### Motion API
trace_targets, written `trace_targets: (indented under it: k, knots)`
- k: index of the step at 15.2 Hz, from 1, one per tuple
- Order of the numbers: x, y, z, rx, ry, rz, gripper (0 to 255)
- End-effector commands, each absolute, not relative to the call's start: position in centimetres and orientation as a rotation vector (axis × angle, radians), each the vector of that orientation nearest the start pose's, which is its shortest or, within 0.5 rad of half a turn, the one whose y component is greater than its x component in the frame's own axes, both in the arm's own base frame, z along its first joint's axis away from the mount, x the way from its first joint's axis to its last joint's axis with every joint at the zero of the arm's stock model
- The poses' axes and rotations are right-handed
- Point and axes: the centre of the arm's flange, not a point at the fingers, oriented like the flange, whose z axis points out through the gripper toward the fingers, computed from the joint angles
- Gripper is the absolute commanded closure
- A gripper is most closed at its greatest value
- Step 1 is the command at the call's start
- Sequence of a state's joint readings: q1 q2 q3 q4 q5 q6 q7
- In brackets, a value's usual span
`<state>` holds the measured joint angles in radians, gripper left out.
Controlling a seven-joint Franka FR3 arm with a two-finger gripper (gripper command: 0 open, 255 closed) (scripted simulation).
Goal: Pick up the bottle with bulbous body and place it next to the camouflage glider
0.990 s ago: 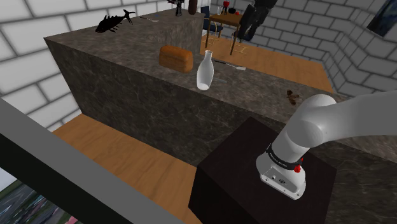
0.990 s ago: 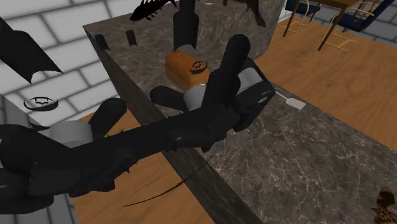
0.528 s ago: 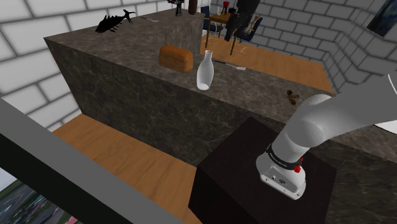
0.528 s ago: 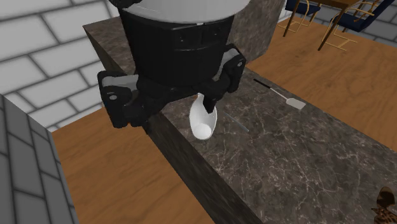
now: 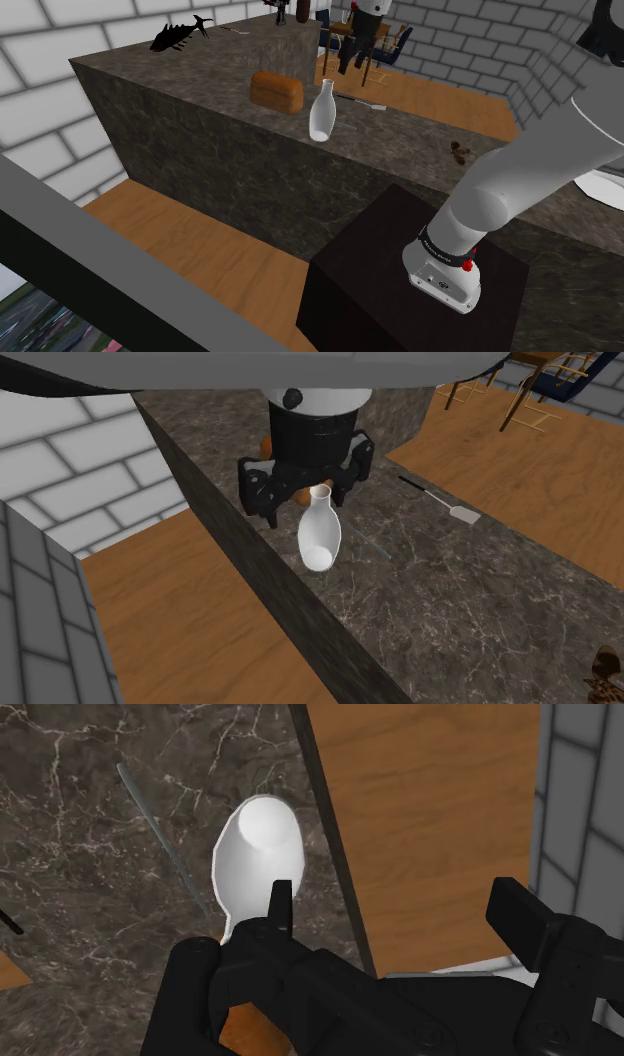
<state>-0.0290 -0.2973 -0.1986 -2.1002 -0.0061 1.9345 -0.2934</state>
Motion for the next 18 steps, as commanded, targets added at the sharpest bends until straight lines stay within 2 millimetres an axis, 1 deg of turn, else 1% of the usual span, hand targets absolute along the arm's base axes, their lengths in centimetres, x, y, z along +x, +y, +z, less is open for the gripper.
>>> trace_targets:
  k: [1,12,13,18]
  knots:
    - [48.9,-12.7,54.2,-3.119,-0.118,-0.192,0]
    - [60.3,-19.0,46.6,-3.139,-0.140,-0.087,0]
    - [60.8,-19.2,46.3,-3.140,-0.141,-0.082,0]
    - [60.9,-19.2,43.7,-3.140,-0.141,-0.082,0]
